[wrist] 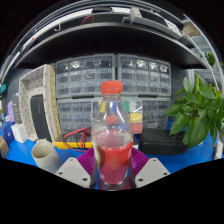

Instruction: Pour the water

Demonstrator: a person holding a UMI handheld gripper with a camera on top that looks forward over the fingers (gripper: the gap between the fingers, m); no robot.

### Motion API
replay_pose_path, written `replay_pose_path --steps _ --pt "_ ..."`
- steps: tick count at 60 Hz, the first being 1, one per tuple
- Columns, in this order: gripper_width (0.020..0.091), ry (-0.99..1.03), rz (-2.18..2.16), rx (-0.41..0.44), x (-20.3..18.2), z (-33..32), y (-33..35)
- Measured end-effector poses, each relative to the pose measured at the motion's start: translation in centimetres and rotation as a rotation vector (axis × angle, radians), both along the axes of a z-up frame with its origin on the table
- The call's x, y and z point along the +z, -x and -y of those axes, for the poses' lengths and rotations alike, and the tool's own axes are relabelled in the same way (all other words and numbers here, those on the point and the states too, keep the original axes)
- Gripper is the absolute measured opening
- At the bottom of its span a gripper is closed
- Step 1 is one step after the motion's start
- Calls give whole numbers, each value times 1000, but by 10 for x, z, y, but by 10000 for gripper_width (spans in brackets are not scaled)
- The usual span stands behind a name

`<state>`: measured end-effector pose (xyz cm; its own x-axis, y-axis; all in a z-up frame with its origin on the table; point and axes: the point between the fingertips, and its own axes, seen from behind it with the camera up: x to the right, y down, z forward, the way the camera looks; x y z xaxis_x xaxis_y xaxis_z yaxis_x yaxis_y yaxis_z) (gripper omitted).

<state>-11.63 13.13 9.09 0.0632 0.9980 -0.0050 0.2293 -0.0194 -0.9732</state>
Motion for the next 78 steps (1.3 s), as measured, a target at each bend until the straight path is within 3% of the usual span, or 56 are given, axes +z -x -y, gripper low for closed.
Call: replay_pose_path --steps 8,12,15,35,61,78 --pt "517 13 20 -1 -1 1 -1" --pt "661 3 61 7 -9 4 -3" --pt "699 -1 91 19 -16 8 -8" --pt "686 -4 154 -18 -28 28 -86" --pt "690 -8 139 44 83 98 -164" --pt "698 -28 110 97 125 140 -187"
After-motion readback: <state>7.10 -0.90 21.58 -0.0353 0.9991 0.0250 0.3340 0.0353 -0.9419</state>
